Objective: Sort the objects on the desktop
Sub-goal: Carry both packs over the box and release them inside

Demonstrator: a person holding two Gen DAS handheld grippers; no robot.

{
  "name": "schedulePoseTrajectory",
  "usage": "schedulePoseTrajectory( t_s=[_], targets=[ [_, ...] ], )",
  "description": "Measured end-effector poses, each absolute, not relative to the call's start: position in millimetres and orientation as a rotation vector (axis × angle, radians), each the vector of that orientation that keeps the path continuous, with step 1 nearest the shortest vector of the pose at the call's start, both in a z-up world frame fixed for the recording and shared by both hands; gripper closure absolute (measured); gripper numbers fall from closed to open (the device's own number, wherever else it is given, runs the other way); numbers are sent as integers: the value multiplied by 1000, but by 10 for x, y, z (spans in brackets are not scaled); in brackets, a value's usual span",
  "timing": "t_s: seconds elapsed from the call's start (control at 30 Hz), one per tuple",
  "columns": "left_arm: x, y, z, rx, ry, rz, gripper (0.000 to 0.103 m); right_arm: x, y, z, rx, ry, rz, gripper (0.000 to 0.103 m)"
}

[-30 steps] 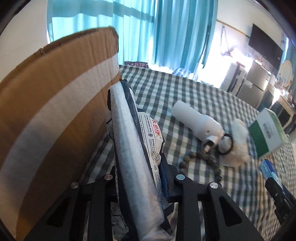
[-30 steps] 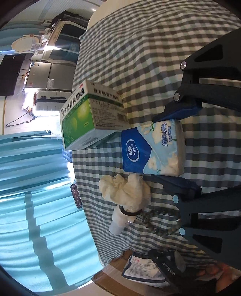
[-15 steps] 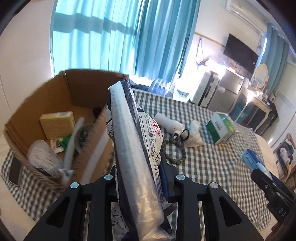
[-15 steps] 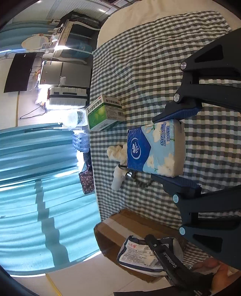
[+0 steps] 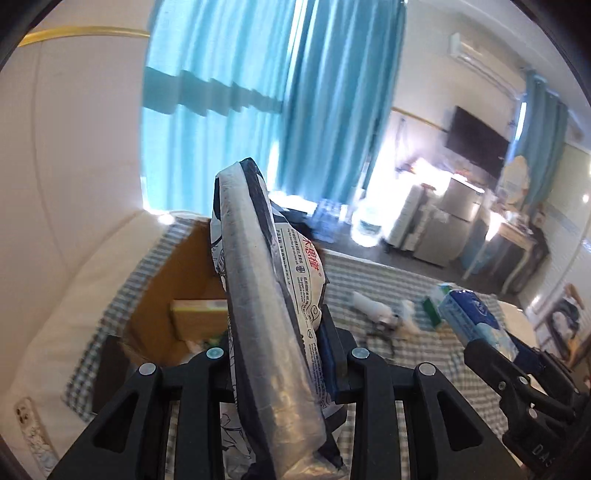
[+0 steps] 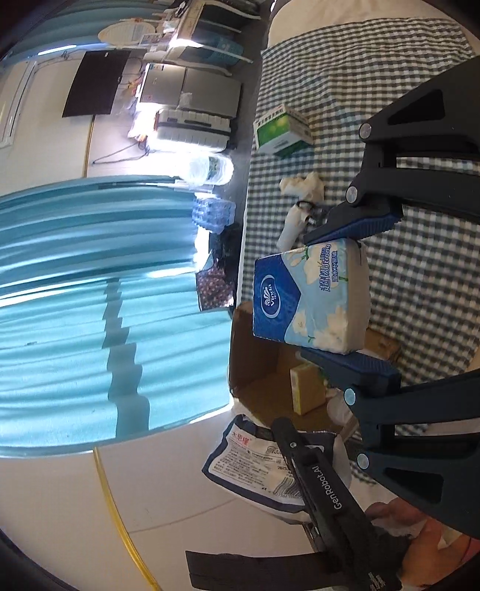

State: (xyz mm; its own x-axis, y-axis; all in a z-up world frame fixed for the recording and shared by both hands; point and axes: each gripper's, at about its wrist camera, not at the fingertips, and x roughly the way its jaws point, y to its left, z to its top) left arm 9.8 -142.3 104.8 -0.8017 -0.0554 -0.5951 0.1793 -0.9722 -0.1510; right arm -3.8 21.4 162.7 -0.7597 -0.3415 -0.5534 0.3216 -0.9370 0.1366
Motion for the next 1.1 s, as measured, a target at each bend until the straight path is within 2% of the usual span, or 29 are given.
schedulePoseTrajectory(
  t_s=[0.23, 0.53, 0.6, 0.67, 0.7, 0.73, 0.77, 0.8, 0.87, 1.1],
  targets=[
    [-153, -2050, 613, 983, 375, -2721, 73, -410, -558, 1291, 890, -19, -2516, 51],
    [-395, -2148, 122, 1054, 362, -2732, 73, -860, -877, 648, 1022, -47, -2435, 51],
    [-458, -2175, 106, 1063, 383, -2743, 68, -898, -867, 592, 1016, -57, -2430, 51],
    [-472, -2208, 118, 1056, 414, -2740, 46, -912, -845, 597, 993, -75, -2432, 50],
    [-464, -2230, 127, 1049, 435, -2735, 41, -914, -825, 613, 969, -93, -2434, 48],
    [-454, -2267, 131, 1041, 457, -2727, 28, -916, -801, 637, 947, -116, -2435, 44],
    [-436, -2295, 140, 1033, 474, -2715, 18, -914, -777, 669, 928, -139, -2437, 27],
    [-410, -2318, 150, 1021, 485, -2706, 16, -908, -760, 712, 907, -158, -2447, 19],
    [-364, -2324, 192, 1015, 485, -2698, 11, -856, -701, 830, 844, -188, -2466, 19],
    [-230, -2011, 507, 997, 382, -2739, 4, -589, -206, 1227, 731, -196, -2580, 19]
  ],
)
